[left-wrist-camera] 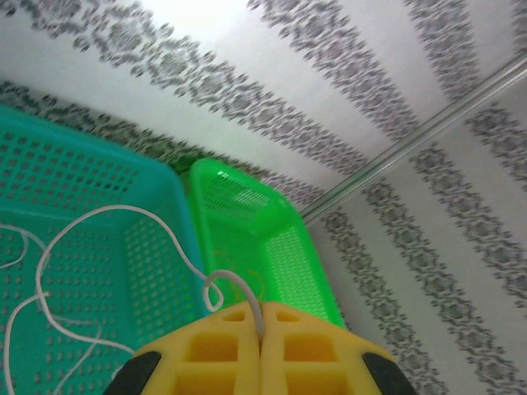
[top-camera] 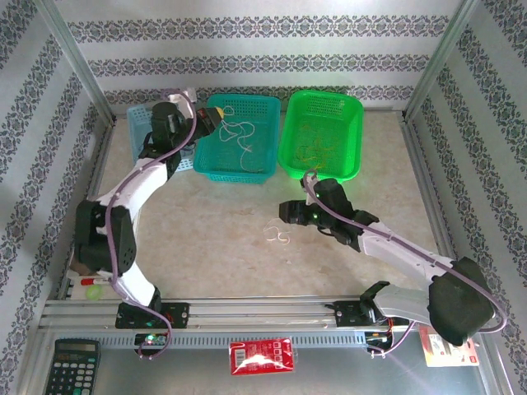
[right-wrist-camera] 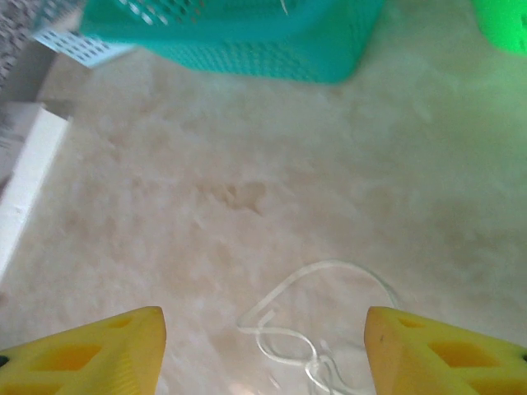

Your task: Untangle the cables

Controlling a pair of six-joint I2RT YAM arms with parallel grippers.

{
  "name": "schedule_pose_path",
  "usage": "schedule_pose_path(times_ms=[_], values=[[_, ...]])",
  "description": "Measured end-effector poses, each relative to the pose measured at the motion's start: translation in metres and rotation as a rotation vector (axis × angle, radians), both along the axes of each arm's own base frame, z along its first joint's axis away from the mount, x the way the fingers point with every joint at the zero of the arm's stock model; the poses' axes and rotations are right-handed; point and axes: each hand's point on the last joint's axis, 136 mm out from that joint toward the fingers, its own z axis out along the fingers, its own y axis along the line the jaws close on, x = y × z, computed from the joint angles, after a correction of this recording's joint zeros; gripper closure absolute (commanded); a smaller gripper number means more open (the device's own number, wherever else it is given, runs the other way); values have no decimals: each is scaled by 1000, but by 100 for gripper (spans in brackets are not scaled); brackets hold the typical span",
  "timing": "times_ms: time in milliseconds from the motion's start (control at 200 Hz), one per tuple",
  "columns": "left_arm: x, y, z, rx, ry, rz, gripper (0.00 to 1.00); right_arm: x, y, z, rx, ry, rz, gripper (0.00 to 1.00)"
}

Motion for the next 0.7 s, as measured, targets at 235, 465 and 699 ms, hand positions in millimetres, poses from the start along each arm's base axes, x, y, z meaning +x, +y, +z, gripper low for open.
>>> schedule_pose_path(times_ms=[235,465,699], values=[[31,-6,-51,48,100,-19,35,-29,-6,-34,-37,78,22,34],[27,-6,-54,97,122,-32,0,-41,2,-51,-62,112,62,35],[2,-3,-4,105,50,-36,0,-42,4,-81,-116,183,68,37]])
